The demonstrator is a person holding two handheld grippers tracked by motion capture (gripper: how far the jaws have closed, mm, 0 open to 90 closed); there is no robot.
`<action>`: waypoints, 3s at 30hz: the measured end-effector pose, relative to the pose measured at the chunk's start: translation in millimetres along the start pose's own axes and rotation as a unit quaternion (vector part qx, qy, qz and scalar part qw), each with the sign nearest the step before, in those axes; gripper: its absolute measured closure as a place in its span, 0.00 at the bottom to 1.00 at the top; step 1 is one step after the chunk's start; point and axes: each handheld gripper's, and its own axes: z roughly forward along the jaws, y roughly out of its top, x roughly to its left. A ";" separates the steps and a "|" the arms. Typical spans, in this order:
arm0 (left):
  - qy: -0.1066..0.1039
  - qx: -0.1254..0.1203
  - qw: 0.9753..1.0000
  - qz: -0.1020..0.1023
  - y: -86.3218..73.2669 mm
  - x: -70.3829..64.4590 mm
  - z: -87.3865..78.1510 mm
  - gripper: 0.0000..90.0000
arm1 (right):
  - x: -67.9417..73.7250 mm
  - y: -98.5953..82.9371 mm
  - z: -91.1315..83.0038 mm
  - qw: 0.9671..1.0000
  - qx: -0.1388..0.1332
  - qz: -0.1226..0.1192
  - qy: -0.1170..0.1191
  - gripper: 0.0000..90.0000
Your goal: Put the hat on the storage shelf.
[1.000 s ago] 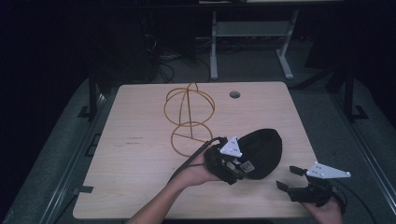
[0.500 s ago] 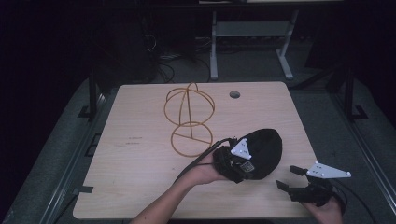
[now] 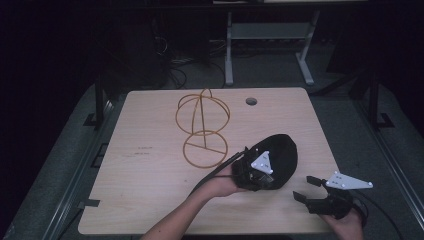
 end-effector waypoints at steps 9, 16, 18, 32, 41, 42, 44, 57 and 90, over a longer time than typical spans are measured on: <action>0.000 -0.009 1.000 0.024 12.2 3.0 -13.5 0.91 | 1.3 9.6 3.8 1.000 -0.026 0.004 0.009 0.22; 0.004 -0.014 0.999 0.038 22.5 3.3 -28.5 0.91 | 3.2 17.5 6.9 0.999 -0.039 -0.002 0.015 0.22; 0.008 -0.019 0.999 0.044 25.6 3.7 -33.8 0.92 | 3.0 20.5 6.6 0.999 -0.047 -0.001 0.023 0.22; -0.008 -0.042 0.996 0.081 46.3 -1.1 -46.7 0.92 | -2.7 36.0 7.1 0.995 -0.089 0.021 0.050 0.26; -0.018 -0.040 0.992 0.119 60.2 -9.1 -42.4 0.92 | -6.9 40.2 11.5 0.990 -0.110 0.038 0.078 0.38; -0.019 -0.042 0.991 0.122 61.2 -9.7 -42.5 0.92 | -7.3 40.2 11.4 0.990 -0.112 0.038 0.080 0.40; -0.019 -0.041 0.991 0.126 62.1 -10.3 -42.8 0.92 | -8.0 40.1 11.4 0.989 -0.115 0.040 0.085 0.41; -0.008 -0.035 0.989 0.146 66.0 -11.1 -46.9 0.92 | -8.0 42.1 16.8 0.981 -0.135 0.037 0.136 0.81; 0.053 -0.026 0.997 0.059 27.3 3.8 -70.9 0.60 | -4.6 59.9 -12.4 0.987 -0.143 -0.007 0.077 1.00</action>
